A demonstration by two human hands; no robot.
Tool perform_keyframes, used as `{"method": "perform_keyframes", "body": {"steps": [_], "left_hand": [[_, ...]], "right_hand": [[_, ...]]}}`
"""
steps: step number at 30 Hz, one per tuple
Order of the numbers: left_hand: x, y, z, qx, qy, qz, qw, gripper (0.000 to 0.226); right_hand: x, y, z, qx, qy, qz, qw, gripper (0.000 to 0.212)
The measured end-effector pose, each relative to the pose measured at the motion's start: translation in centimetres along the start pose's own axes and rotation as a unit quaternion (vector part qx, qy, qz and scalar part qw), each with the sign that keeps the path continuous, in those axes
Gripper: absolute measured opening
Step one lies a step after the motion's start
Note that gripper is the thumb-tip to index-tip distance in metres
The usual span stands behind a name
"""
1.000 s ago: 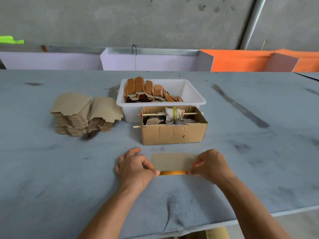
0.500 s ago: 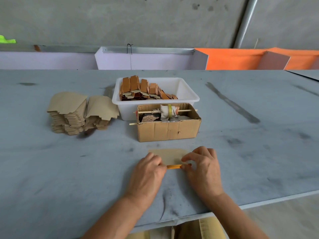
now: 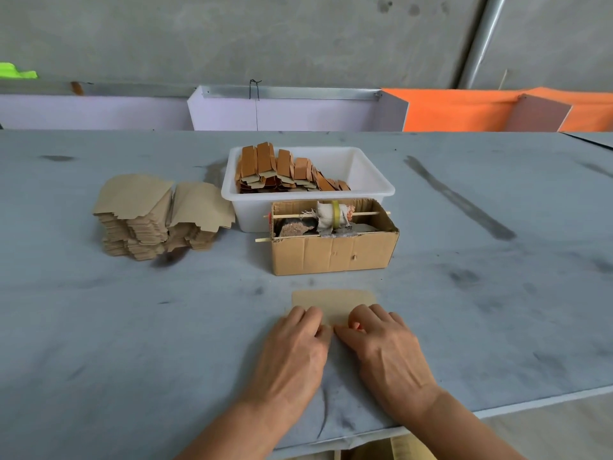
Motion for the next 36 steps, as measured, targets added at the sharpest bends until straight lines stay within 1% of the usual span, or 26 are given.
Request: {"method": "perform_keyframes", "body": {"steps": [2, 4, 5, 7, 9, 10, 12, 13, 16, 18, 20, 22, 23, 25, 28, 30, 33, 36], "left_hand": [[-0.3, -0.6, 0.0, -0.016, 0.003, -0.009, 1.0, 0.019], [-0.7, -1.3, -0.2, -0.028, 0.013, -0.021, 0.999, 0.021], [-0.9, -1.6, -0.3, -0.031, 0.017, -0.028, 0.999, 0.024], [-1.4, -1.9, -0.2, -0.036, 0.005, -0.04, 0.999, 0.022], [-1.6, -2.0, -0.2, -0.045, -0.015, -0.04, 0.998, 0.026], [-1.6, -1.9, -0.2, -0.044, -0.028, -0.041, 0.998, 0.028], [-1.3, -1.9, -0.2, -0.036, -0.06, -0.05, 0.996, 0.03], [-1.1, -1.8, -0.2, -0.034, -0.074, -0.05, 0.995, 0.029], [-0.6, -1.9, 0.0, -0.029, -0.112, -0.065, 0.991, 0.02], [0.3, -2.7, -0.4, -0.053, -0.06, -0.097, 0.992, 0.025], [2.0, -3.7, -0.4, -0.075, -0.026, -0.136, 0.988, 0.022], [3.8, -4.5, 0.4, -0.083, -0.05, -0.171, 0.98, 0.021], [4.5, -4.8, 1.0, -0.08, -0.081, -0.183, 0.976, 0.024], [5.5, -5.3, 2.0, -0.071, -0.129, -0.203, 0.968, 0.028], [6.1, -5.8, 2.7, -0.098, -0.155, -0.221, 0.958, 0.027], [6.5, -5.8, 2.6, -0.092, -0.176, -0.223, 0.954, 0.024], [6.8, -5.7, 2.4, -0.104, -0.205, -0.23, 0.946, 0.019], [6.9, -5.9, 2.2, -0.151, -0.205, -0.245, 0.935, 0.016]], "right_hand": [[-0.3, 0.8, -0.1, -0.009, 0.001, 0.004, 1.0, 0.036], [-0.7, 2.0, -0.5, -0.006, -0.008, 0.031, 0.999, 0.025], [-1.0, 2.6, -0.5, -0.001, -0.025, 0.05, 0.998, 0.024], [-1.4, 3.6, -0.3, 0.015, -0.074, 0.092, 0.993, 0.032], [-1.2, 4.5, -0.1, 0.06, -0.109, 0.161, 0.979, 0.03], [-0.7, 4.9, -0.2, 0.1, -0.092, 0.191, 0.972, 0.029], [1.1, 5.6, -0.6, 0.156, -0.028, 0.228, 0.961, 0.026], [2.1, 5.8, -0.5, 0.165, -0.032, 0.232, 0.958, 0.025], [4.5, 5.7, 1.2, 0.144, -0.151, 0.22, 0.953, 0.031], [5.1, 5.6, 2.2, 0.12, -0.213, 0.213, 0.946, 0.031], [5.4, 5.6, 2.9, 0.115, -0.252, 0.205, 0.939, 0.024], [5.6, 5.9, 3.1, 0.135, -0.277, 0.204, 0.929, 0.02], [5.8, 6.0, 3.1, 0.142, -0.286, 0.2, 0.926, 0.02], [6.1, 6.2, 3.2, 0.144, -0.296, 0.183, 0.926, 0.019], [6.0, 6.4, 3.3, 0.151, -0.289, 0.17, 0.93, 0.018], [5.6, 6.5, 3.4, 0.159, -0.267, 0.173, 0.935, 0.019], [5.2, 6.5, 3.3, 0.166, -0.239, 0.176, 0.941, 0.026], [5.4, 6.1, 3.1, 0.172, -0.217, 0.156, 0.948, 0.036]]}}
Point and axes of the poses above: each hand's wrist, its own x-axis towards the middle knuckle, its own z-axis out of the palm, y = z × x, the point moved 5 cm from there along x, towards the middle knuckle, and after that the axes turned 3 degrees about -z, right-handed, at the moved point
